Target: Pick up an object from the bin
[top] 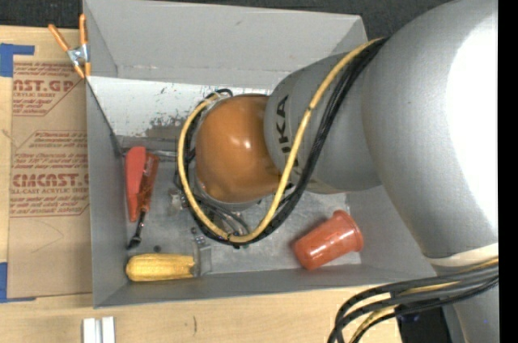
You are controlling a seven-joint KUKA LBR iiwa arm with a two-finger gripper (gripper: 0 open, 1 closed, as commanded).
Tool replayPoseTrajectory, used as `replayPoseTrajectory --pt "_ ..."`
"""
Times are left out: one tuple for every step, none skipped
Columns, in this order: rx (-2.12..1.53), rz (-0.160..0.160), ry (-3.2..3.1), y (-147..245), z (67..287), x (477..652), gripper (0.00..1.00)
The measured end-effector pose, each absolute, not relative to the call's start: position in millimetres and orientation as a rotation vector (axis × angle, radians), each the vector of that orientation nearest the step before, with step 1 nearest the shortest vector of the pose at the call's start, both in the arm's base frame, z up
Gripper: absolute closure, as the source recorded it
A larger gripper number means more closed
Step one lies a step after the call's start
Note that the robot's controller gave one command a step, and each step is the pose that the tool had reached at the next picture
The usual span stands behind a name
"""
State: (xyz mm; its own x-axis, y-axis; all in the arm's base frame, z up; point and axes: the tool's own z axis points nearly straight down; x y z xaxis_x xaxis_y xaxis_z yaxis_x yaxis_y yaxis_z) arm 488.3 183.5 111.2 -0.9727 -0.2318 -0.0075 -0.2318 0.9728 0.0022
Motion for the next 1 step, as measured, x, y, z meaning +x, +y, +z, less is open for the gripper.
replayPoseTrajectory --pt "-0.687 0.003 3.067 223.4 69.4 485.5 1.00"
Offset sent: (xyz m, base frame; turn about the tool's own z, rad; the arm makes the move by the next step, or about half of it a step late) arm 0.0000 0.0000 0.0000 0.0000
